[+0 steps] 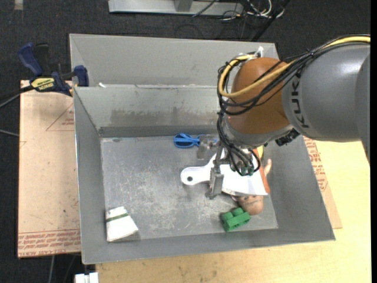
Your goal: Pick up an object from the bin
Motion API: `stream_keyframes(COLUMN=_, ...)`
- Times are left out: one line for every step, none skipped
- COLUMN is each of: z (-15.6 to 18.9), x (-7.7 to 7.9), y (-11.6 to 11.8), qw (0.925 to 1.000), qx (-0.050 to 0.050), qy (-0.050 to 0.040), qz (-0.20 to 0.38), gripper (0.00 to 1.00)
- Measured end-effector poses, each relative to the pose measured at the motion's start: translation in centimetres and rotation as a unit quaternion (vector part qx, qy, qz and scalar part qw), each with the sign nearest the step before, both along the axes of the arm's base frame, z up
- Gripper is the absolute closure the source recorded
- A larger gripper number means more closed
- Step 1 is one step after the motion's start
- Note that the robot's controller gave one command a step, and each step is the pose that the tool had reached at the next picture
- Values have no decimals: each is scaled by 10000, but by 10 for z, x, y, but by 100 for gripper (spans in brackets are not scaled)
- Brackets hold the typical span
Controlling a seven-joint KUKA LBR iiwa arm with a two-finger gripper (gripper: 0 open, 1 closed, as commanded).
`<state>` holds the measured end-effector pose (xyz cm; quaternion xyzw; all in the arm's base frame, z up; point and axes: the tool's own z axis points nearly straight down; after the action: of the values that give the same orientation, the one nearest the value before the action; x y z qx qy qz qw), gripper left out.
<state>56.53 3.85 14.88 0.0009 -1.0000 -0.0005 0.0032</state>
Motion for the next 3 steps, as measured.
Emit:
stream_keyframes(z=5, x=2, y=0, qw=10000, qx=2, qy=-35, qz=-4, gripper=0)
stream_keyframes(z=-79, x=8, y=-18, qw=9992, qx=9, qy=-1, qz=398, gripper=100)
stream_keyframes(z=-80, x=8, y=-18, qw=9992, qx=10, qy=-1, qz=397, gripper=100)
